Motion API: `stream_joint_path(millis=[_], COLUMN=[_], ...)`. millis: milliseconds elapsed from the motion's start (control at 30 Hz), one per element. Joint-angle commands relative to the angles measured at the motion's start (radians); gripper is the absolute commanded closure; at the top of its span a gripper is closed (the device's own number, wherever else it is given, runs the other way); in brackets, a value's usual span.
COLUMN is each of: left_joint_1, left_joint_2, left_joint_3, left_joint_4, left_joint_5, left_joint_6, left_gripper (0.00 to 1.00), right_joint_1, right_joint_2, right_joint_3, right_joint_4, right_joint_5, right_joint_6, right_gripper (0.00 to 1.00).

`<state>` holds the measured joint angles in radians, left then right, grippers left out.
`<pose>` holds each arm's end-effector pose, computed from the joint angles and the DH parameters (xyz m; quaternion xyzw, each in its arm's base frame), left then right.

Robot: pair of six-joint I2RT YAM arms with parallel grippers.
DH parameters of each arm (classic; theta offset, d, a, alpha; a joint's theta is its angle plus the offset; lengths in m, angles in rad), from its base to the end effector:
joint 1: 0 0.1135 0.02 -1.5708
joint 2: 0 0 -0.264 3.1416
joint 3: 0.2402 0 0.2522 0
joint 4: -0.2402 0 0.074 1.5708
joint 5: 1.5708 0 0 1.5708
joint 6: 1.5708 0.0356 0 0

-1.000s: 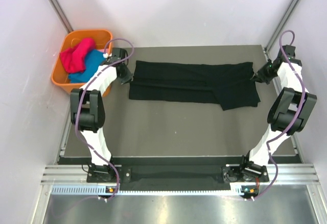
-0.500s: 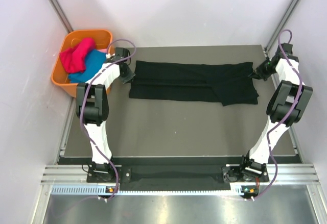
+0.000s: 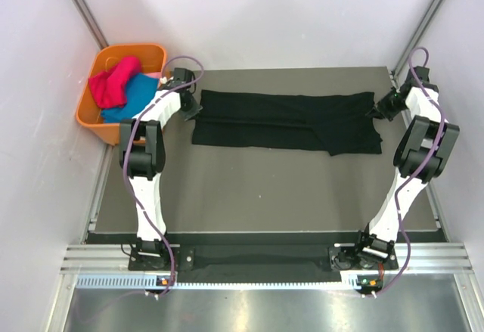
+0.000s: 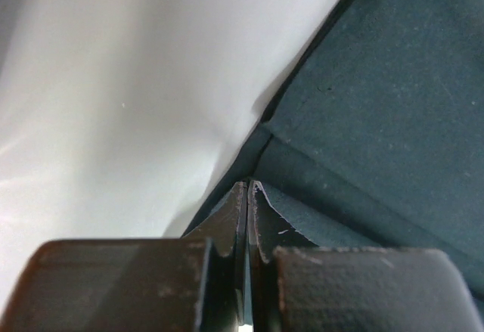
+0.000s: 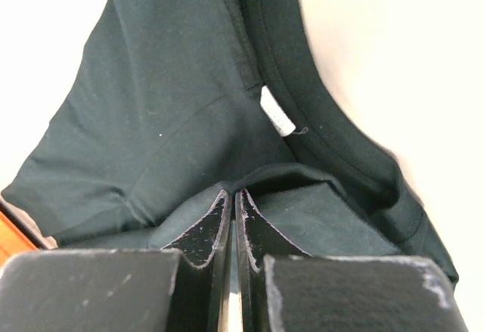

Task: Fold and stack the t-shirts
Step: Fold the tshirt

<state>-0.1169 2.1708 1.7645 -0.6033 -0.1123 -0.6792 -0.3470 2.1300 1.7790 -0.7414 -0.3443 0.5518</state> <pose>0.4732 -0.0516 0.1971 -0.2811 0.9174 -0.0575 0.2758 0.4369 -0.1452 0.2140 0.3793 0.8798 0.1894 0.2152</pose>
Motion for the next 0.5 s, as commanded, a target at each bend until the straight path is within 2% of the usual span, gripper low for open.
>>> stream_joint_path(millis=[0, 100, 200, 233, 267, 300, 333, 400, 467], left_joint_1=[0.016, 0.016, 0.008, 0.0, -0.013, -0.02, -0.029, -0.029, -0.032], left_joint_2=[0.018, 0.038, 0.049, 0.044, 0.04, 0.026, 0.017, -0.026, -0.074], left_joint_3=[0.056, 0.085, 0.139, 0.168, 0.182, 0.193, 0.208, 0.202, 0.139], left_joint_4=[0.005, -0.007, -0.038, -0.059, -0.073, -0.087, -0.13, -0.16, -0.173], left_joint_5=[-0.018, -0.029, -0.047, -0.07, -0.094, -0.14, -0.16, -0.167, -0.136], left_joint_6=[0.024, 0.052, 0.11, 0.127, 0.16, 0.176, 0.184, 0.178, 0.164], left_gripper=[1.0, 1.0, 0.85, 0.8, 0.69, 0.63, 0.52, 0.45, 0.45], right_joint_1=[0.005, 0.005, 0.002, -0.001, -0.004, -0.007, -0.009, -0.01, -0.007], right_joint_2=[0.019, 0.044, 0.079, 0.088, 0.097, 0.11, 0.116, 0.119, 0.094], right_joint_3=[0.069, 0.088, 0.135, 0.158, 0.205, 0.232, 0.259, 0.339, 0.343], right_joint_4=[0.03, 0.031, 0.027, -0.005, -0.018, -0.039, -0.09, -0.148, -0.188], right_joint_5=[0.002, 0.001, 0.014, 0.028, 0.051, 0.062, 0.102, 0.152, 0.201], right_joint_6=[0.007, 0.005, -0.01, -0.038, -0.053, -0.087, -0.107, -0.169, -0.197], right_gripper=[1.0, 1.0, 0.97, 0.92, 0.9, 0.87, 0.76, 0.65, 0.59])
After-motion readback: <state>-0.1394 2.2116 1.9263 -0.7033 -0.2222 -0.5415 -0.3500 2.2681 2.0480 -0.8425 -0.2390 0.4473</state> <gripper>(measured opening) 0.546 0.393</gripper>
